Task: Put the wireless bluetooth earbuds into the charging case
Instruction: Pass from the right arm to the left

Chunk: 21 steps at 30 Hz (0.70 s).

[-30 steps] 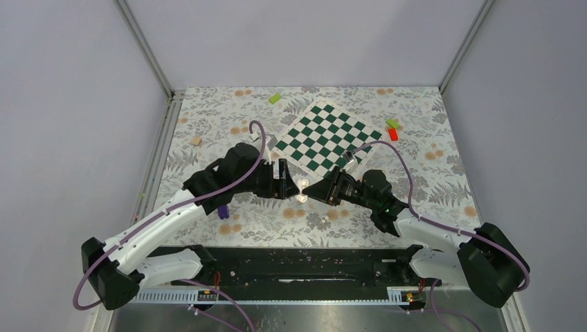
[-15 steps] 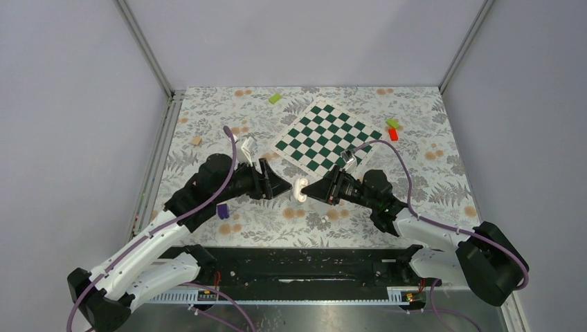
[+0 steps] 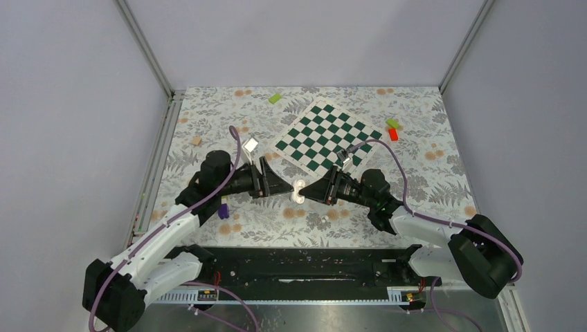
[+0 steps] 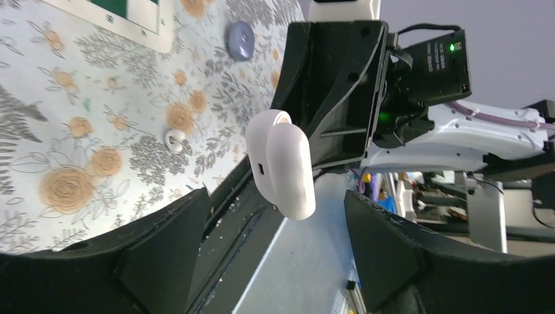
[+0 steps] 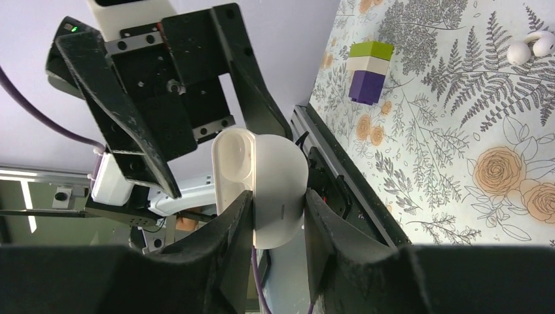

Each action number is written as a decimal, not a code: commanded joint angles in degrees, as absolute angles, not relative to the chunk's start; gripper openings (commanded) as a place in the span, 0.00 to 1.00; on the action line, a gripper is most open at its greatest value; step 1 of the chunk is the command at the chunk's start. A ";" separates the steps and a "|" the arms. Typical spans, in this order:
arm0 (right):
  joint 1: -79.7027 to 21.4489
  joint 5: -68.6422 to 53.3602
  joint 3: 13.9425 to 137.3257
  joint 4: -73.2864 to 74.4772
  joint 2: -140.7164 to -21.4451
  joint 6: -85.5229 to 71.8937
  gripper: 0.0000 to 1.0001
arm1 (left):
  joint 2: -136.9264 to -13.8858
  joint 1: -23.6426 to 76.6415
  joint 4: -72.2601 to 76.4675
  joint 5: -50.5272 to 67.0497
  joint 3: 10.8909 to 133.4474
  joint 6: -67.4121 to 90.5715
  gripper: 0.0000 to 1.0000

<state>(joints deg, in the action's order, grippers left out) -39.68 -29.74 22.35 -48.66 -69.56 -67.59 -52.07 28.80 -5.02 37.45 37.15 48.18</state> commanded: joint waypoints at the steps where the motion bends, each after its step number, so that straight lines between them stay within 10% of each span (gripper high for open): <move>1: -39.52 -31.43 25.17 -52.39 -69.45 -68.03 0.12 | -53.83 28.56 6.70 47.02 35.89 52.39 0.76; 21: -39.51 -31.33 25.16 -52.47 -69.17 -68.42 0.12 | -57.62 28.56 16.02 49.38 33.27 57.67 0.51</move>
<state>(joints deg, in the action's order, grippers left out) -39.68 -30.13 22.68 -49.23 -69.56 -68.01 -57.10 28.77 10.72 47.81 33.54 56.82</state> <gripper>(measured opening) 0.379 0.545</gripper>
